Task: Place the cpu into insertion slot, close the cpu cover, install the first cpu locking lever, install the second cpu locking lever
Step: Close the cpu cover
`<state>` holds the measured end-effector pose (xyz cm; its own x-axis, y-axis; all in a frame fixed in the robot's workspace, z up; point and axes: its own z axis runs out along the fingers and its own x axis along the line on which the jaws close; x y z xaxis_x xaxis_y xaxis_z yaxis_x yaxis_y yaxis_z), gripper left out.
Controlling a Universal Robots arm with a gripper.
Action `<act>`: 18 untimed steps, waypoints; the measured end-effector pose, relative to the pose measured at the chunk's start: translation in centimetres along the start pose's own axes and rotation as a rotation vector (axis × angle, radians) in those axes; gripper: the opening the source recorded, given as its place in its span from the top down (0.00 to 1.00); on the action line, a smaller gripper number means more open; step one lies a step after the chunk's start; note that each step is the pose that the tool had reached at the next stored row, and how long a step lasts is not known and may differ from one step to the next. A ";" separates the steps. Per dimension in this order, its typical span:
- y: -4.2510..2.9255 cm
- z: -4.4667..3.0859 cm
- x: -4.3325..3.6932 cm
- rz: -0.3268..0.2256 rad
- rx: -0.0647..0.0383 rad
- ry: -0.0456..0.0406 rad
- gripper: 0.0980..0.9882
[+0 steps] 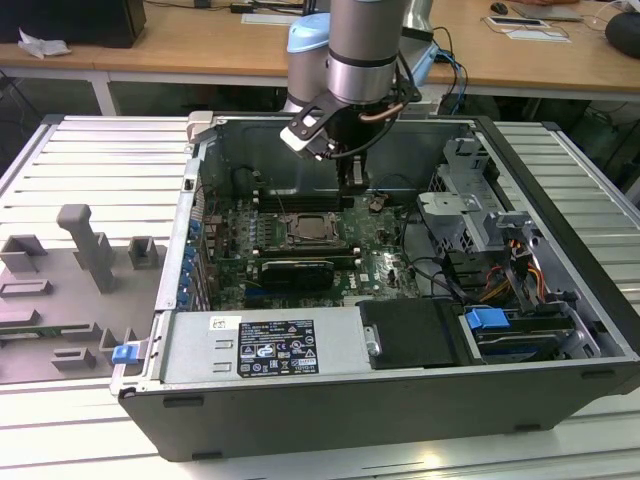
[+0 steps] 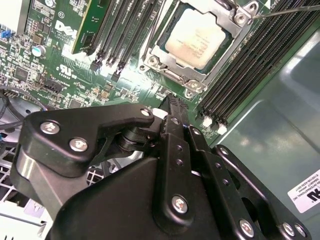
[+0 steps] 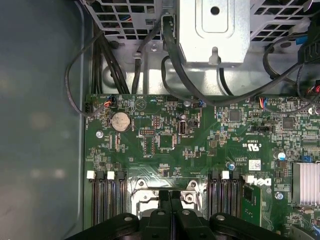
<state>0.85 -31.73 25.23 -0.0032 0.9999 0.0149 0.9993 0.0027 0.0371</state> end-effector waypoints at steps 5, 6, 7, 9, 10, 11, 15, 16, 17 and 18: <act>-0.12 0.02 0.00 0.000 0.000 0.0000 0.99; -0.15 0.03 0.00 0.000 0.000 0.0000 0.99; -0.22 0.04 0.00 0.000 0.000 -0.0001 0.99; -0.38 0.06 0.00 0.000 0.000 0.0001 0.99; -0.51 0.07 0.00 0.000 0.000 0.0000 0.99; -0.60 0.09 0.00 0.000 0.000 0.0000 0.99; -0.82 0.13 0.00 0.000 0.000 0.0000 0.99; -0.87 0.14 0.00 0.000 0.000 0.0000 0.99; -0.91 0.15 0.00 0.000 0.000 0.0000 0.99; -0.98 0.17 0.00 0.000 0.000 0.0000 0.99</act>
<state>-0.13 -31.74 25.03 -0.0033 0.9999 0.0149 0.9993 0.0027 0.0371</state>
